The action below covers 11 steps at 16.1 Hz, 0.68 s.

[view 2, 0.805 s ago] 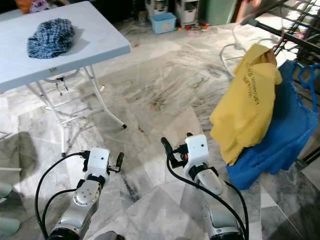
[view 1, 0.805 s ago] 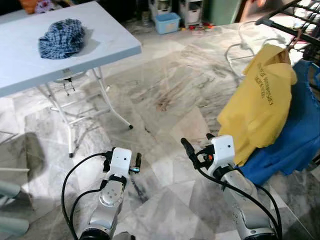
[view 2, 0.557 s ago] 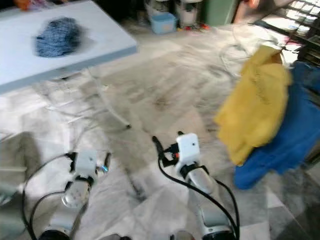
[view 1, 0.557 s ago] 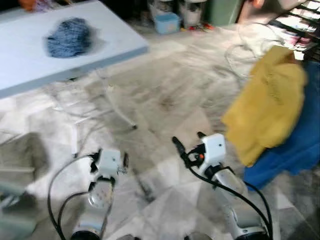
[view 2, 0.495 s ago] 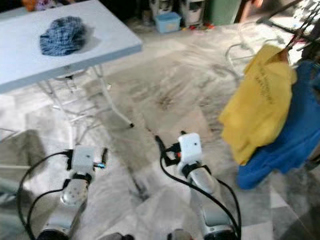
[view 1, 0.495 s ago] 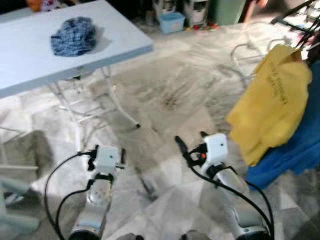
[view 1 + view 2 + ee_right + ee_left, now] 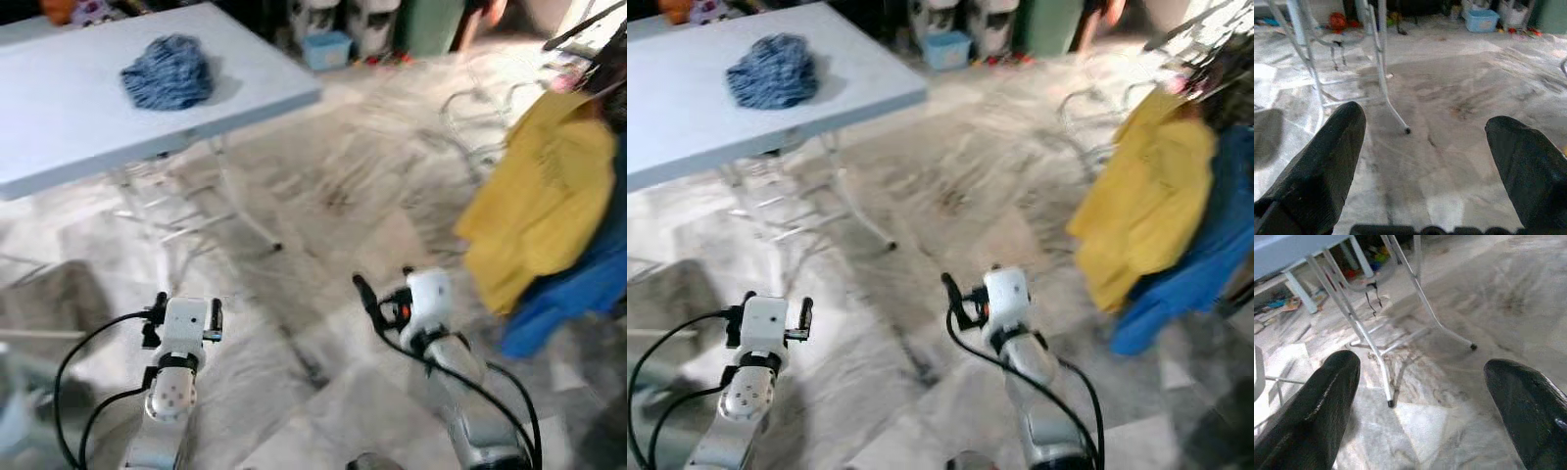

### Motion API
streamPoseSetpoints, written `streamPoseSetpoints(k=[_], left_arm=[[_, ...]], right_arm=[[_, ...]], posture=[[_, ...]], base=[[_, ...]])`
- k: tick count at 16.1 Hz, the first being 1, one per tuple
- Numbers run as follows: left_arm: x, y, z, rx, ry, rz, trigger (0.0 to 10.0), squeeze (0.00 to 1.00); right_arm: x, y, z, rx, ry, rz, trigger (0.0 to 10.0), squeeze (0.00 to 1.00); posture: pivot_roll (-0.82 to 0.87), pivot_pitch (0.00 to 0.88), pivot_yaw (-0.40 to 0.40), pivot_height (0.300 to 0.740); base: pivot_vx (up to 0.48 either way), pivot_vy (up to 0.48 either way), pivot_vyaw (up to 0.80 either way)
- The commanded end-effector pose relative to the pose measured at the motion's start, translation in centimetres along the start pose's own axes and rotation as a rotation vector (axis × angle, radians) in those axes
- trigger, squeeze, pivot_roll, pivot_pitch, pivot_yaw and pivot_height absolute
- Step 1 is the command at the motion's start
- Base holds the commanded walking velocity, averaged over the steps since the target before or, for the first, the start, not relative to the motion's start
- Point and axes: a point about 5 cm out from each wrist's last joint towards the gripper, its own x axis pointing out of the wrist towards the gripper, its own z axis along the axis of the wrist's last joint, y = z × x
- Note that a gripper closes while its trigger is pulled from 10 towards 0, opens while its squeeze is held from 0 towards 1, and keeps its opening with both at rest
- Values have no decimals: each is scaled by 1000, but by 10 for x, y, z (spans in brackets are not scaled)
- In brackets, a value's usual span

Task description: Hang hanger

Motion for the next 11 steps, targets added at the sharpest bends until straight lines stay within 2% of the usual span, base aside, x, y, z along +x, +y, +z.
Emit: streamPoseSetpoints(k=[1, 3, 5, 9, 10, 11], left_arm=[[2, -3, 3, 7, -12, -26, 10000, 0], [6, 12, 14, -1, -40, -18, 10000, 0], [2, 15, 18, -27, -55, -35, 10000, 0], [-20, 2, 17, -63, -55, -49, 10000, 0], [-21, 2, 14, -61, -44, -51, 10000, 0], [-20, 3, 13, -57, -37, -42, 10000, 0]], right_arm=[[-2, -5, -3, -2, 9, -12, 10000, 0], [-1, -6, -3, -3, 12, -4, 10000, 0], [0, -5, -2, -3, 10, 5, 10000, 0], [-2, -4, -4, 2, 7, 7, 10000, 0], [-3, -3, -5, 6, 8, 9, 10000, 0], [-4, -2, -6, 2, 10, 20, 10000, 0]], posture=[[-182, 117, -12, 740], [-163, 110, -16, 740], [-160, 112, -16, 740], [-154, 122, -8, 740], [-153, 125, -7, 740], [-154, 127, -8, 740]], base=[[0, 476, 0], [0, 476, 0], [0, 476, 0], [0, 476, 0], [0, 476, 0], [0, 476, 800]])
